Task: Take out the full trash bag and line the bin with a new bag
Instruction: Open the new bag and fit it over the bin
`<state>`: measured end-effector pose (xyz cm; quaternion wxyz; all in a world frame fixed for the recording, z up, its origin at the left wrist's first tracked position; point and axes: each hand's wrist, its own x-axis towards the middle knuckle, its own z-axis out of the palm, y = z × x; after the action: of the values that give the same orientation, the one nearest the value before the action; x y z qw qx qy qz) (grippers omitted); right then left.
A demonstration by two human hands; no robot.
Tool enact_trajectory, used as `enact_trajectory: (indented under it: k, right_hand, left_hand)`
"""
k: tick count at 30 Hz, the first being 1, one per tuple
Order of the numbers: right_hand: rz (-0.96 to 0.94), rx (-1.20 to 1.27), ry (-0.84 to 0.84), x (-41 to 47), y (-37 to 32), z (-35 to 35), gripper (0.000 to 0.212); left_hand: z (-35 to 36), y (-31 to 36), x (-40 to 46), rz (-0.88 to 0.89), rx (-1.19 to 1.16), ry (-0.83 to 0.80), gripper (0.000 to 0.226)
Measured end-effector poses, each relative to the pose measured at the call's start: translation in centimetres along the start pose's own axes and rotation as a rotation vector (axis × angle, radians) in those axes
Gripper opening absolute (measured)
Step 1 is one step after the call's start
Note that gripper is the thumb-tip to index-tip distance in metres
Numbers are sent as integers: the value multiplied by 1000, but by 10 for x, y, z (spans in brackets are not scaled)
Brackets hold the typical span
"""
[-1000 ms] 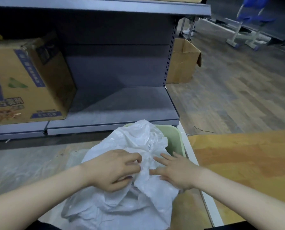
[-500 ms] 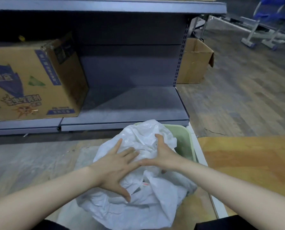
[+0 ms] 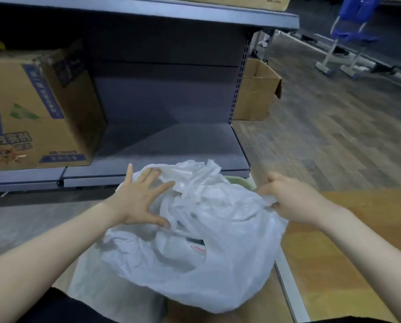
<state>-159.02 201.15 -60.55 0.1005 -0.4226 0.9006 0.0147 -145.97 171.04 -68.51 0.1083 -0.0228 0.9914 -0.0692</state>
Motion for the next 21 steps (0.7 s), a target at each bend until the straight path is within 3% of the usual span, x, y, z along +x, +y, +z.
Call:
enact_trajectory:
  k: [3,6,7,9,11,13,17,18,19,21]
  right_hand:
    - [249,-165,-197,-2,25,15,25]
    - [490,-83,-496,-8,51,33,11]
    - [562,-27,-568,-11,57,36,18]
    - [644,53,-645,-16,68,32,54]
    - [612,83,-523,-17,77,21,94]
    - [508,176,-259,-16,72,0,112]
    - [31,329,645,-23,0,-42,71]
    - [-148,352,774,-27,-25,-47,64]
    - [-341,340,778,-33,-53,-45,57]
    - [-708,207,546,-40,-100,-19,46]
  left_hand:
    - [6,1,9,-19,19,2,127]
    - [10,2,17,-38,28,-8,129]
    - [12,1,19,-39,29,-11,129]
    - [12,1,20,-34,33,-12,129]
    - [9,3,19,-12,37,-2,128]
    - [4,7,17,9,41,11,127]
    - [-10,16,13,45,84,40,121]
    - [-15,19,11,68,92,85,118]
    - [-18,22,9,95,138,127,112]
    - [-19,26,9,144,203,189,97]
